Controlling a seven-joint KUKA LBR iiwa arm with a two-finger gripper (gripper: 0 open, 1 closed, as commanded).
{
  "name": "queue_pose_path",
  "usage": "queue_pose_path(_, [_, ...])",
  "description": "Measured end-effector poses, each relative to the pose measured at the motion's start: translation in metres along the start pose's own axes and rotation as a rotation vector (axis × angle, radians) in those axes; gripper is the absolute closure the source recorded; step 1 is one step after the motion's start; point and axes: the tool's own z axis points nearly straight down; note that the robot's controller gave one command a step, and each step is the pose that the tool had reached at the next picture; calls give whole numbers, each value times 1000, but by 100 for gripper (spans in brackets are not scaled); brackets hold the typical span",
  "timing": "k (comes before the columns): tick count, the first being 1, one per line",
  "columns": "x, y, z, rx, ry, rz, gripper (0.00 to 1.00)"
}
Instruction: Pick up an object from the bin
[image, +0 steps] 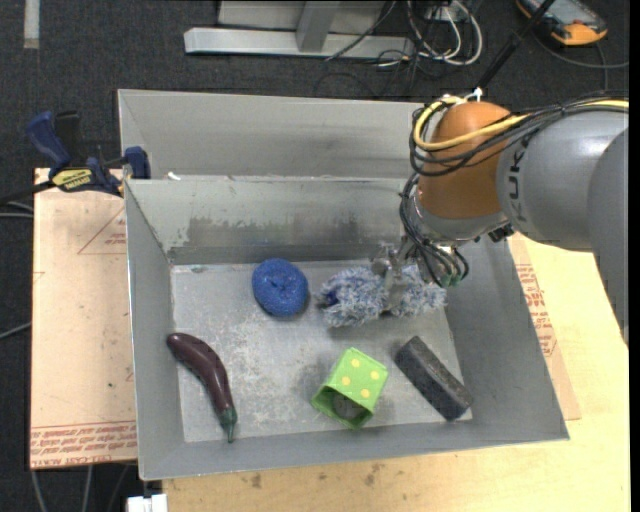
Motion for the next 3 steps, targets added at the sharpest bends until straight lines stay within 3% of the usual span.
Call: queue_pose_path(3, [-2,0,-45,2,-12,0,100])
